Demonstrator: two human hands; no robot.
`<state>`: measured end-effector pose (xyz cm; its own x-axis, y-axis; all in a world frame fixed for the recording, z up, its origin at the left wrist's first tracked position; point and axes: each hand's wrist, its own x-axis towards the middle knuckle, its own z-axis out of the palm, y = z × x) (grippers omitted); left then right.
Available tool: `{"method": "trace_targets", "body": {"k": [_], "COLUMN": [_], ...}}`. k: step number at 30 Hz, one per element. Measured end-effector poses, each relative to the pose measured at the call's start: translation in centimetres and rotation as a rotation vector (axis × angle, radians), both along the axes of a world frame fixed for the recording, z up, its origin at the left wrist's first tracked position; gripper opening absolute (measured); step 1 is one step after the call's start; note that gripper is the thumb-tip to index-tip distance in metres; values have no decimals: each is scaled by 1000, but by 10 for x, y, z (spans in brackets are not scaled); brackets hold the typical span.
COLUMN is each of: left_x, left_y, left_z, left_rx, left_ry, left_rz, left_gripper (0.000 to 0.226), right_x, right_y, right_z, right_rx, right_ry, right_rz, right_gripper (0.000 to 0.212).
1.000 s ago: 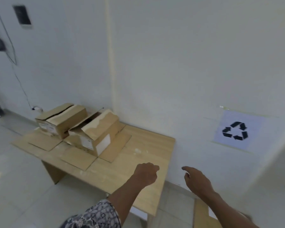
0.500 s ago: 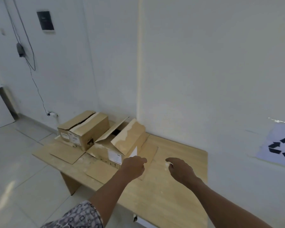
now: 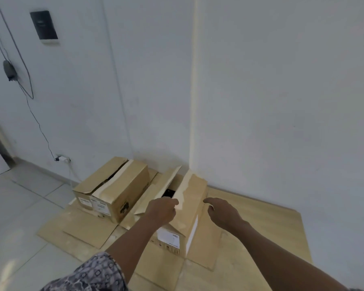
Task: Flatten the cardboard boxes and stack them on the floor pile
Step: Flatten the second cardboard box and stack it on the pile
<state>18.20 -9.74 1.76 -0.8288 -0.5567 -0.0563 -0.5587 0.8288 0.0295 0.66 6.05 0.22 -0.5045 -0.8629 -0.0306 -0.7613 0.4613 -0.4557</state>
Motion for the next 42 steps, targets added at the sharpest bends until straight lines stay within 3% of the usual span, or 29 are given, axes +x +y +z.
{"method": "trace_targets", "body": {"k": [6, 11, 15, 18, 20, 23, 27, 31, 35, 38, 42], "left_x": [3, 1, 2, 0, -4, -13, -21, -16, -17, -25, -34], "left_y": [-58, -103, -129, -146, -159, -181, -196, -192, -186, -165, -125], "left_z": [-12, -34, -42, -36, -29, -23, -23, -28, -27, -18, -11], "left_rx": [21, 60, 94, 84, 49, 1, -133, -224, -110, -23, -16], "left_ry": [-67, -153, -156, -90, -76, -147, -142, -139, -92, -55, -130], "left_rz": [-61, -105, -210, -283, -311, -293, -207, -123, -176, -244, -269], "left_gripper": [9, 44, 58, 61, 59, 55, 59, 58, 32, 27, 34], "right_x": [22, 40, 56, 61, 59, 45, 23, 4, -3, -10, -33], "right_y": [-60, -108, -143, -162, -164, -156, -133, -97, -68, -49, -3], "right_z": [-7, -21, -28, -30, -28, -21, -12, -11, -14, -10, -6], "right_rx": [50, 71, 147, 189, 114, 58, 49, 168, 47, 25, 151], "right_ry": [-19, -62, -74, 44, 154, 287, 209, 89, -70, -23, 79], "right_rz": [36, 6, -69, -211, -298, -362, -502, -561, -649, -649, -700], "right_gripper": [44, 47, 41, 34, 31, 31, 13, 35, 34, 36, 39]}}
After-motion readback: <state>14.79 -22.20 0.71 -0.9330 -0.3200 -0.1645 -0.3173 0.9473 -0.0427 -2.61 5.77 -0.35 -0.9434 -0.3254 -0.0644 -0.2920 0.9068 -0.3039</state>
